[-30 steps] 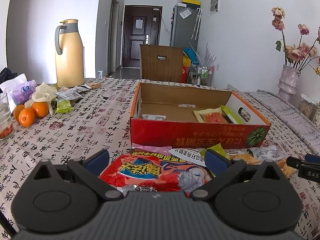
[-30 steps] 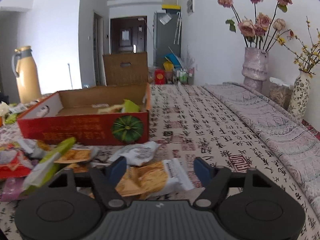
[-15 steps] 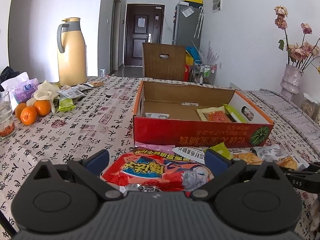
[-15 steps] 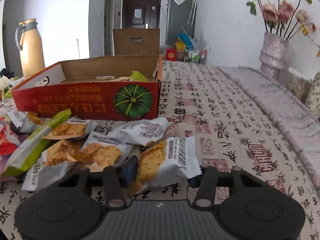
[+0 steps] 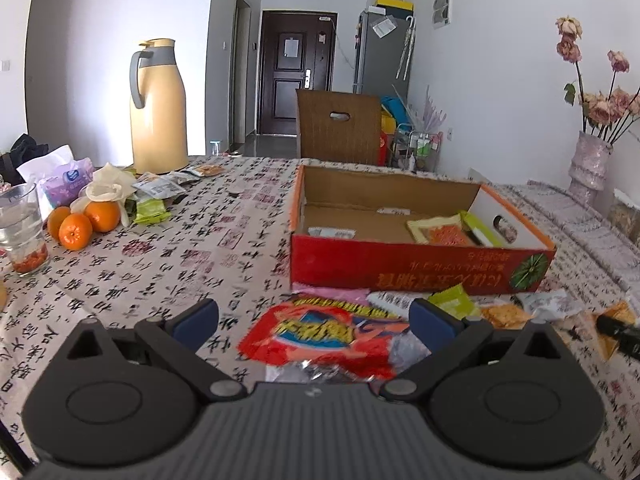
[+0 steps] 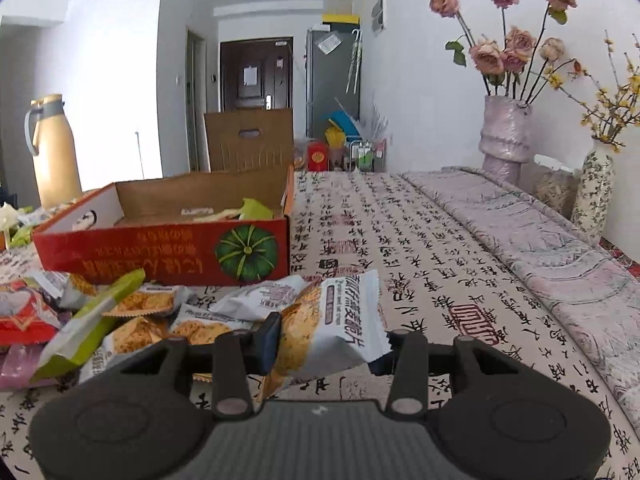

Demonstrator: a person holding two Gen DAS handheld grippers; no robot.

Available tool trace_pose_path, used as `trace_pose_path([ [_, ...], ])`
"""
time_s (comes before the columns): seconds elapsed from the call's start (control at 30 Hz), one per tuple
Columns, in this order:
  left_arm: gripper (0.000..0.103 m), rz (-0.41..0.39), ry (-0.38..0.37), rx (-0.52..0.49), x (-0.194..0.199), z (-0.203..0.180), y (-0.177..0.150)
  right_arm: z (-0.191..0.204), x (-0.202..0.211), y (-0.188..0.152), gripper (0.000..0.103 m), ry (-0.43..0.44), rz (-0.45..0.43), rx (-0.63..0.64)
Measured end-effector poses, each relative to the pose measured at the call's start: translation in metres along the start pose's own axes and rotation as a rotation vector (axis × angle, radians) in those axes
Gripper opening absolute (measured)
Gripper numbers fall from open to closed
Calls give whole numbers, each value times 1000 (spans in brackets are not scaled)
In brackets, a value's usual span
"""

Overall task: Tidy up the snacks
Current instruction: 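Grasp a white packet under the red chip bag with the left gripper while the right holds the cracker packet, then lift both packets and carry them toward the cardboard box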

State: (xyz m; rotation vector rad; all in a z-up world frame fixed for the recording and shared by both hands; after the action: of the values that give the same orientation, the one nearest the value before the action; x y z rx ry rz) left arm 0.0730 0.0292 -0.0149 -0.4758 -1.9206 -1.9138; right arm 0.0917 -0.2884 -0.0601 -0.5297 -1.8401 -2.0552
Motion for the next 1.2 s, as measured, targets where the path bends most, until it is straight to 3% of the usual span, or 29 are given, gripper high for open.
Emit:
trace_pose_path([
  [0.53, 102, 78, 16, -15, 3, 21, -42, -1, 8, -7, 41, -15, 1, -24],
  [0.7, 84, 132, 5, -42, -16, 13, -48, -2, 9, -7, 41, -19, 1, -23],
  [0.83, 76, 166, -5, -49, -33, 7, -49, -3, 8, -7, 41, -24, 5, -24],
  [0.97, 56, 193, -16, -48, -44, 3, -49, -2, 8, -7, 41, -16, 6, -24],
  [1.2, 48, 173, -19, -42, -38, 5, -49, -1, 9, -7, 41, -4, 5, -20],
])
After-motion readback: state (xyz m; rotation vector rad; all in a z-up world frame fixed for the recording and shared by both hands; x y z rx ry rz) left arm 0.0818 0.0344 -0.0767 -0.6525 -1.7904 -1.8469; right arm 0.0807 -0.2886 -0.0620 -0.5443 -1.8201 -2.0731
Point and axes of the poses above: each gripper's, at about its wrist camera, not at the fingertips, and x roughly against the way its jaws point, z to its left, y to its top, the point moved 4 cm from there along -x, roughly the way its jaws point, and after that the axes turned 4 degrees about -x, right-handed, at the moved point
